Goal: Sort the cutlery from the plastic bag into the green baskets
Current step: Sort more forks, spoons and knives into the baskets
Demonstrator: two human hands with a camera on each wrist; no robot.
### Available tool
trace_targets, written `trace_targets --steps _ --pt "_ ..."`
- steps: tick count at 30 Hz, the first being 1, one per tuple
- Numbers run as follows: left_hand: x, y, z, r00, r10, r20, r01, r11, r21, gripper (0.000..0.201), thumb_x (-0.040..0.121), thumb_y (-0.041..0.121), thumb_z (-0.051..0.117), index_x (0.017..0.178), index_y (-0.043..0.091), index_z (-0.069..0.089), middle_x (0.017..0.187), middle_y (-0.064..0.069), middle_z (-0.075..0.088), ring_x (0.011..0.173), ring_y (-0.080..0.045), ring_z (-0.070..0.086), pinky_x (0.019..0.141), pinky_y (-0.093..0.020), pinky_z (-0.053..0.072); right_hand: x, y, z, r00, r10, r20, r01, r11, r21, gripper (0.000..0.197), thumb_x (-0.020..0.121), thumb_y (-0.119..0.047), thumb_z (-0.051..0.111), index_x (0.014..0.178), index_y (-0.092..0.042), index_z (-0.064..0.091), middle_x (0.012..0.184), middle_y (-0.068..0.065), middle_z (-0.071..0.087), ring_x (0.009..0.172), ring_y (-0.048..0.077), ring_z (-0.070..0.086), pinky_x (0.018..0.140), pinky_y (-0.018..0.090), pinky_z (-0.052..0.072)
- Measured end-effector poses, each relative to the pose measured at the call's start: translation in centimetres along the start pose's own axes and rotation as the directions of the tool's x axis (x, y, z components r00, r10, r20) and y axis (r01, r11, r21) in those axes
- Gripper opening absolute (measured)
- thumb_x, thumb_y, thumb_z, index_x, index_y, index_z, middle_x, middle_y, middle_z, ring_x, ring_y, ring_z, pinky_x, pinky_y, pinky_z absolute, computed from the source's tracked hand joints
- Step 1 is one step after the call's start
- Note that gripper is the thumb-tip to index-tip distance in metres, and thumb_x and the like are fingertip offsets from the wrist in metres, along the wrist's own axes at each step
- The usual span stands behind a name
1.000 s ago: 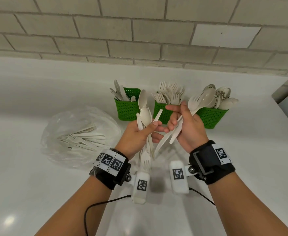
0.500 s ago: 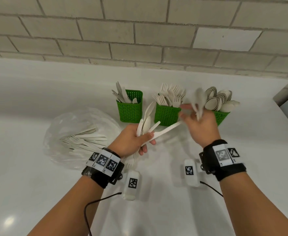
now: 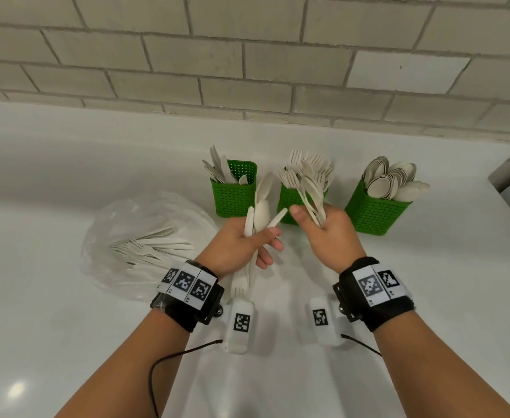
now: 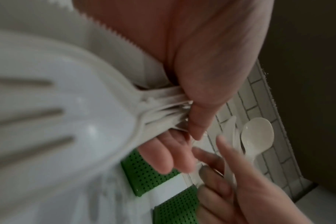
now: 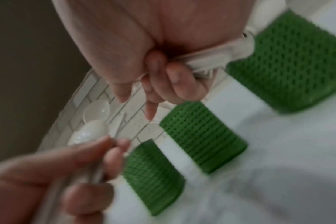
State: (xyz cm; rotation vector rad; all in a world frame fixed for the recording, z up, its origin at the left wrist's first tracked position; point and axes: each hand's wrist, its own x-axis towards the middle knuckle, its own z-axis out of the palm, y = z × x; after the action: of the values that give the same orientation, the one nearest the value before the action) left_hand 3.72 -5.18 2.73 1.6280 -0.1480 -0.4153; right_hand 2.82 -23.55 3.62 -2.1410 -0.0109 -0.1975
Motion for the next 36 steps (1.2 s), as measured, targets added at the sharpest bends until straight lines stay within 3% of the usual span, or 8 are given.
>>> trace_targets --steps 8,13,17,21,24,30,33,36 --pt "-0.2 -0.7 -1.3 1.0 -0.021 -0.005 0.021 1.0 0.001 0.019 0.097 0.012 0.058 0.101 -0.004 0.066 0.085 -0.014 0.074 0.053 -0.018 0.061 0.053 -0.032 0.055 1.1 -0.2 -1.0 0.982 0.079 -0.169 -0.042 0.977 0.211 0.019 0.087 -0.024 0.072 0.075 -0.009 0.068 0.057 -0.008 0.056 0.052 0.005 0.05 0.057 0.025 0.039" --pt "0.1 -0.6 -2.3 0.998 0.068 -0.006 -0.066 0.985 0.159 0.012 0.096 0.008 0.059 0.087 0.004 0.066 0.073 -0.008 0.072 0.045 -0.02 0.058 0.051 -0.026 0.049 0.3 -0.6 -1.7 0.989 -0.144 0.044 0.147 0.861 -0.486 0.059 0.059 -0.059 0.083 0.104 -0.024 0.068 0.094 -0.004 0.047 0.077 0.014 0.05 0.064 0.028 0.042" --pt "0.1 0.3 -1.3 0.993 0.122 -0.009 -0.121 0.99 0.078 0.016 0.097 0.006 0.054 0.098 0.005 0.071 0.056 -0.01 0.064 0.048 -0.022 0.057 0.059 -0.028 0.052 0.2 -1.7 -0.2 0.951 -0.042 0.306 0.239 0.727 -0.644 0.042 0.076 -0.058 0.071 0.063 -0.027 0.047 0.079 -0.003 0.048 0.073 0.019 0.052 0.057 0.03 0.032" --pt "-0.1 0.4 -0.9 0.993 0.079 -0.09 -0.086 0.994 -0.072 0.021 0.099 0.018 0.055 0.106 0.004 0.067 0.07 -0.006 0.07 0.045 -0.017 0.057 0.052 -0.026 0.051 0.2 -0.3 0.2 0.985 0.081 0.152 -0.076 0.996 -0.041 0.036 0.093 -0.036 0.063 0.065 -0.013 0.063 0.05 -0.004 0.055 0.047 0.013 0.055 0.05 0.028 0.04" --pt "-0.3 0.4 -0.4 0.998 0.055 -0.019 -0.057 0.995 -0.077 0.022 0.096 0.02 0.058 0.109 0.005 0.068 0.073 -0.009 0.071 0.046 -0.017 0.059 0.052 -0.025 0.051 0.2 -1.7 0.6 0.99 0.122 0.073 -0.138 0.94 0.311 0.022 0.092 -0.029 0.064 0.081 -0.012 0.072 0.051 -0.016 0.06 0.05 -0.002 0.057 0.055 0.014 0.042" --pt "-0.4 0.6 0.9 0.995 0.06 0.074 -0.052 0.992 -0.113 0.01 0.096 0.008 0.058 0.101 0.005 0.066 0.073 -0.012 0.069 0.053 -0.02 0.065 0.052 -0.027 0.055 0.4 -2.8 1.4 0.986 0.008 0.168 -0.069 0.929 0.364 0.023 0.08 -0.019 0.078 0.078 0.003 0.069 0.058 0.019 0.062 0.051 0.023 0.057 0.054 0.026 0.049" --pt "-0.5 0.3 0.6 0.998 0.035 0.047 -0.026 0.984 -0.175 0.018 0.097 0.015 0.055 0.104 -0.001 0.063 0.083 -0.014 0.072 0.063 -0.024 0.069 0.058 -0.034 0.059 1.0 -1.9 1.0 0.998 0.03 0.05 -0.045 0.943 0.33 0.019 0.087 -0.021 0.072 0.08 -0.004 0.069 0.075 0.011 0.072 0.068 0.018 0.067 0.067 0.028 0.053" --pt "-0.4 0.2 0.5 0.999 0.044 0.008 -0.042 0.982 -0.187 0.025 0.099 0.016 0.053 0.108 -0.006 0.06 0.086 -0.012 0.074 0.063 -0.024 0.069 0.057 -0.035 0.059 1.4 -1.3 0.7 0.997 0.066 0.028 -0.071 0.929 0.364 0.017 0.091 -0.021 0.066 0.079 -0.009 0.066 0.059 -0.006 0.065 0.054 0.001 0.057 0.051 0.016 0.044"
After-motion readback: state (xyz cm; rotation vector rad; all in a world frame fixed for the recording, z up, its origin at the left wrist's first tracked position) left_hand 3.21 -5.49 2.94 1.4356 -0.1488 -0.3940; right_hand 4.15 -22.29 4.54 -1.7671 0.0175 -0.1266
